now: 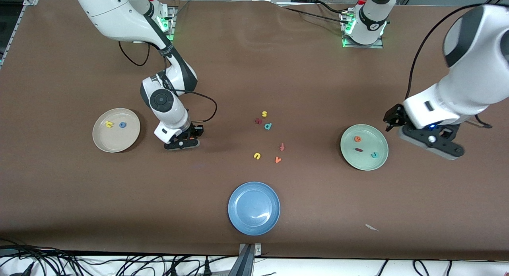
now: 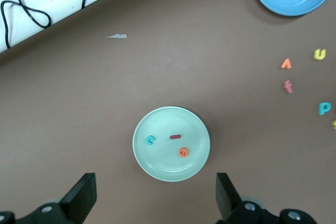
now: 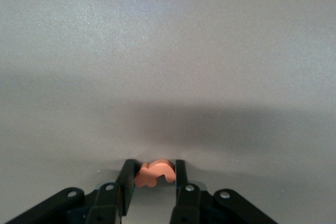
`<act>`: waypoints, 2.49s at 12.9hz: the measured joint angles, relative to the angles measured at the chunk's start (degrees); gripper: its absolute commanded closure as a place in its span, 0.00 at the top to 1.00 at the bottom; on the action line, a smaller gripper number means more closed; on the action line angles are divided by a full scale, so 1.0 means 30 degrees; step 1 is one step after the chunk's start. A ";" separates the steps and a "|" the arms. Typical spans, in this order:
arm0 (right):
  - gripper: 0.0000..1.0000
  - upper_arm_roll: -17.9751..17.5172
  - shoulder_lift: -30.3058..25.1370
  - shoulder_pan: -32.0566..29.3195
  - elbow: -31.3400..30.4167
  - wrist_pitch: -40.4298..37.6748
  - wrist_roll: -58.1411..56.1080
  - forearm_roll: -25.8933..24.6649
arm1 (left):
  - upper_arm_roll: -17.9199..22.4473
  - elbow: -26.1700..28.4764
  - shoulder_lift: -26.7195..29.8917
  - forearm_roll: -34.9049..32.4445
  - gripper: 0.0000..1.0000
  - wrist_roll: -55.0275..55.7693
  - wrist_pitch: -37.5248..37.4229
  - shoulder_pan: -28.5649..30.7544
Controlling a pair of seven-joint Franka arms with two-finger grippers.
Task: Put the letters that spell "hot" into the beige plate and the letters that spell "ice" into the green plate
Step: 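Lift the orange letter with the right gripper while the left gripper withdraws, then carry the orange letter to the beige plate and open the right gripper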
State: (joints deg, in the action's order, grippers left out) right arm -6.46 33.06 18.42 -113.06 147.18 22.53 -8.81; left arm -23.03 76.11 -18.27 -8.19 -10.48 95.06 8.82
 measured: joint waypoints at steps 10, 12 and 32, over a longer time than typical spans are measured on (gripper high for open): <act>0.18 0.1673 -0.2136 -0.0131 0.1615 -0.5940 -0.0725 0.0000 | 0.6073 0.2548 0.4788 0.2398 1.00 0.0519 -0.2137 -0.3547; 0.18 0.2849 -0.2803 -0.0157 0.1638 -0.7447 -0.2055 0.0001 | 0.6191 0.3298 0.5256 0.2415 1.00 0.0532 -0.2140 -0.3721; 0.95 0.8018 -0.1213 -0.1878 0.0176 -0.6441 -1.1129 0.2029 | 0.6781 0.4016 0.5776 0.2420 1.00 0.2257 -0.2669 -0.5217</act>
State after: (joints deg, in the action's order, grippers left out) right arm 17.59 29.42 12.79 -112.53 127.86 -10.86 -2.72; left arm -2.68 88.15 -0.95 -0.93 -3.71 87.05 -6.83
